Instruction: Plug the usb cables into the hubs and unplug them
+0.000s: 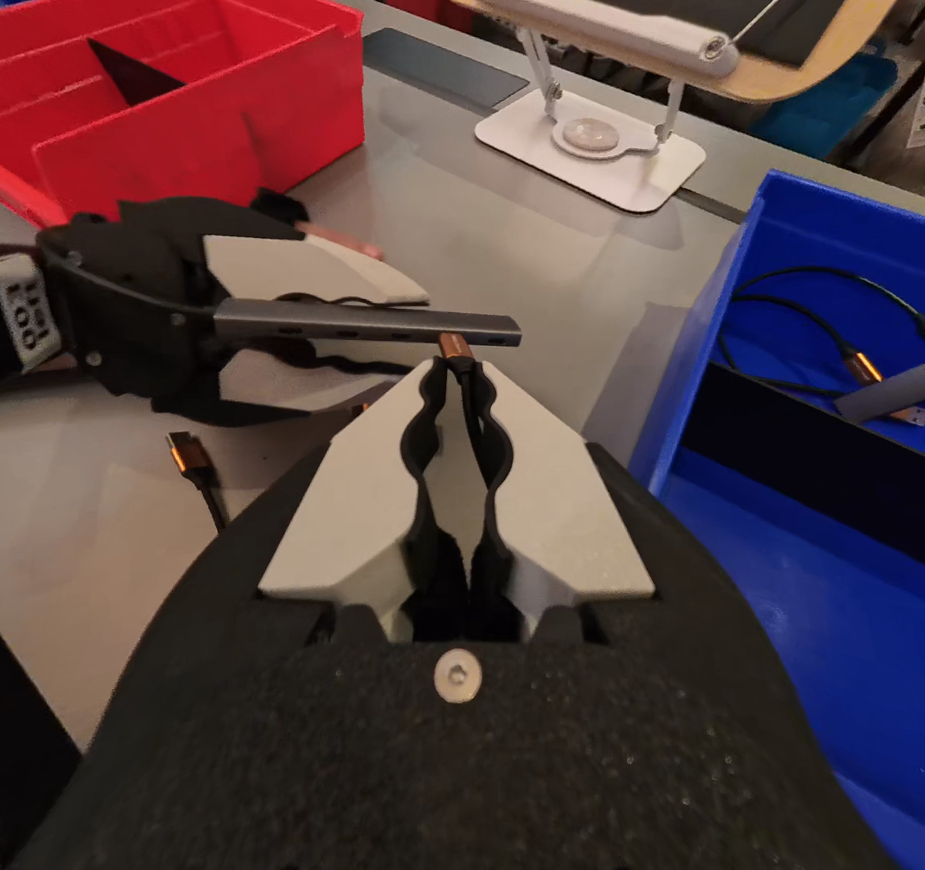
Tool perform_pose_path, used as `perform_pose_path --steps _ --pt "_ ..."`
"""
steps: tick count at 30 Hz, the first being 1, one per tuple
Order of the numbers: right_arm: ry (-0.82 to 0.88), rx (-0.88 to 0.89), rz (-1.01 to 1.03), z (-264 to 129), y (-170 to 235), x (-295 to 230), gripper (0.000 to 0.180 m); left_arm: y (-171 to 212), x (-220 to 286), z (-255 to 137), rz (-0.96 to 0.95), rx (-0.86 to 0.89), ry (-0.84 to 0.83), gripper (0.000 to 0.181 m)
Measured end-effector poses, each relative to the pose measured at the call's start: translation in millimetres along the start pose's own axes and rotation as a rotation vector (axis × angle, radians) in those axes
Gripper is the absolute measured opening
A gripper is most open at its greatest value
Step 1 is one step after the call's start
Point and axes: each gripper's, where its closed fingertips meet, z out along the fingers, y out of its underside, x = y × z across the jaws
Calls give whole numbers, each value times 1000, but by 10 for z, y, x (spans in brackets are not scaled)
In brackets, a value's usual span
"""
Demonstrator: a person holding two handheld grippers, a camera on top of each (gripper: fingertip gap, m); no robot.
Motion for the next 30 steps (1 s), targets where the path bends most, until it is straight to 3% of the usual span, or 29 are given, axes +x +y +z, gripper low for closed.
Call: perform_pose_path --steps 7,15,30 --pt "55 -20 44 -85 -23 167 9 -381 -181 -269 121 221 -124 25" --pt "-32 -44 77 -139 5 98 9 -336 -93 -256 212 188 -104 15" --pt "13 8 112 -91 -89 169 9 -292 -136 -248 213 155 -86 11"
